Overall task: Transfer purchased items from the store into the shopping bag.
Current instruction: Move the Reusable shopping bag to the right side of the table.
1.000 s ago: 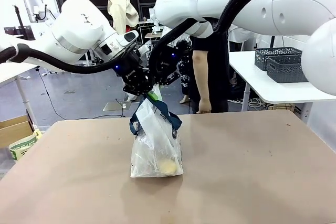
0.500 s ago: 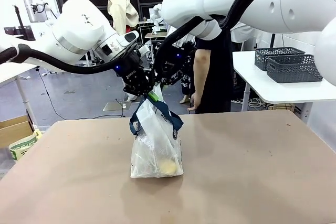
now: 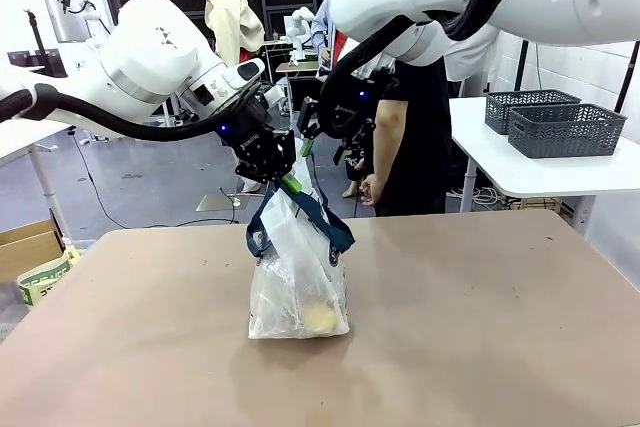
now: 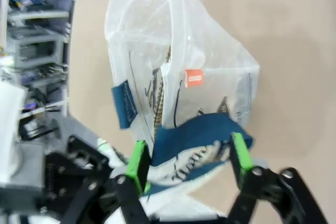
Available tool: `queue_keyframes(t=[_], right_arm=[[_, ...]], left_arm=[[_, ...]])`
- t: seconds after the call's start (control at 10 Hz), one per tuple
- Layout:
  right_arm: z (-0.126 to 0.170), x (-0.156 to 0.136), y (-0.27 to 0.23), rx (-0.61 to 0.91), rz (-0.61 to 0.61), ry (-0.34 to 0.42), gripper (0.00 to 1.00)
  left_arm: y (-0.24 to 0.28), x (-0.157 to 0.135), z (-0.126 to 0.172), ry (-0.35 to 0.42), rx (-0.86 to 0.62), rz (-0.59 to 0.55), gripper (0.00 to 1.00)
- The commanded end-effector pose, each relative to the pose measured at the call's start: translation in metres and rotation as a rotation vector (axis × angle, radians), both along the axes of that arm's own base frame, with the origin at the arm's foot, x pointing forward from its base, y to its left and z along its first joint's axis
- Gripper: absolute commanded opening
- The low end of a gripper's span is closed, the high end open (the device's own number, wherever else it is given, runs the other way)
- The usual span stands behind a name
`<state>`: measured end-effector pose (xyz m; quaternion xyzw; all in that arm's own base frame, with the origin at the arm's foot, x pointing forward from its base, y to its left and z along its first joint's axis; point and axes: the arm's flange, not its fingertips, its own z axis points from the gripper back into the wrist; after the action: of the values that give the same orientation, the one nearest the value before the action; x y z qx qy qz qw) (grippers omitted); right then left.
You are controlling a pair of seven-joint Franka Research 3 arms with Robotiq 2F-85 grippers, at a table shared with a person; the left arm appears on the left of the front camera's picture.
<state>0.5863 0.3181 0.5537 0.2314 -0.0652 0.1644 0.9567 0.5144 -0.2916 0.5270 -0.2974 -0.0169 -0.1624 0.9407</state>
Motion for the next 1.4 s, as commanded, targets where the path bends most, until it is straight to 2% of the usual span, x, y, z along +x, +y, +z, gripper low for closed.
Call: queue_keyframes(t=[0.0, 0.3, 0.5, 0.6, 0.8, 0.9, 1.0, 1.3], right_arm=[[0.004, -0.035, -0.045, 0.040, 0.206, -0.136, 1.00], [0.010, -0.087, -0.130, 0.011, 0.464, -0.388, 1.00], [0.013, -0.113, -0.163, 0.062, 0.597, -0.549, 1.00], [0.014, -0.123, -0.172, 0.098, 0.619, -0.644, 1.00], [0.008, -0.127, -0.180, 0.163, 0.579, -0.742, 1.00], [0.005, -0.122, -0.179, 0.146, 0.562, -0.704, 1.00], [0.025, -0.124, -0.184, 0.083, 0.584, -0.686, 1.00], [0.025, -0.124, -0.184, 0.083, 0.584, -0.686, 1.00]], left_arm=[[0.001, 0.000, 0.001, -0.002, 0.000, 0.002, 0.00], [0.001, 0.000, 0.001, -0.002, 0.000, 0.002, 0.00], [0.001, 0.000, 0.001, -0.002, 0.000, 0.002, 0.00], [0.001, 0.000, 0.001, -0.002, 0.000, 0.002, 0.00], [0.001, 0.000, 0.001, -0.002, 0.000, 0.002, 0.00], [0.001, 0.000, 0.001, -0.002, 0.000, 0.002, 0.00], [0.001, 0.000, 0.001, -0.002, 0.000, 0.002, 0.00], [0.001, 0.000, 0.001, -0.002, 0.000, 0.002, 0.00]])
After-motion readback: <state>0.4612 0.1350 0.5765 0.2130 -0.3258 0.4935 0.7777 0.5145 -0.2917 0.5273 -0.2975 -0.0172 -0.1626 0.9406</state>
